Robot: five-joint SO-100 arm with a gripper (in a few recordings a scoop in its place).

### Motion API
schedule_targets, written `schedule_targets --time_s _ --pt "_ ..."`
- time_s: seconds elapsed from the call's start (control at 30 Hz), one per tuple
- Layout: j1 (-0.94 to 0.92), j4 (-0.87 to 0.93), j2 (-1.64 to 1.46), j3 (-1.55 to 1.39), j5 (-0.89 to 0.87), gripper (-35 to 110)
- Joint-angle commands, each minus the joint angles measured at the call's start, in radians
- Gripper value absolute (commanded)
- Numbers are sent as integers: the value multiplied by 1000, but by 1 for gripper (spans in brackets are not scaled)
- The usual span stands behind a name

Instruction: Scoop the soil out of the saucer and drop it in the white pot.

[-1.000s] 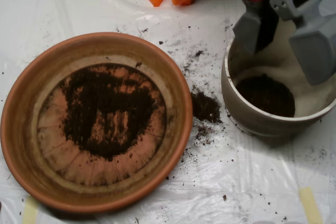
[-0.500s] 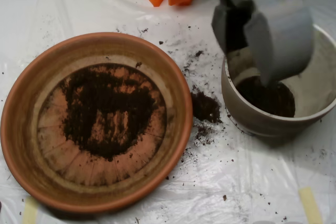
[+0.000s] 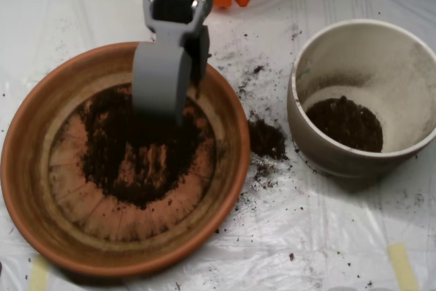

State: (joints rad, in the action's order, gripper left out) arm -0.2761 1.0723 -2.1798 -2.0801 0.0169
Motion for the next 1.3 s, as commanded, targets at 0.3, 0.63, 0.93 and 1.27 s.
schedule_targets --time_s 0.3,0.63,0.93,1.27 --pt "-319 -301 114 -219 124 38" --pt "-354 -272 532 8 144 43" --pt "-351 -176 749 273 141 42" --pt "-341 -14 942 531 175 37"
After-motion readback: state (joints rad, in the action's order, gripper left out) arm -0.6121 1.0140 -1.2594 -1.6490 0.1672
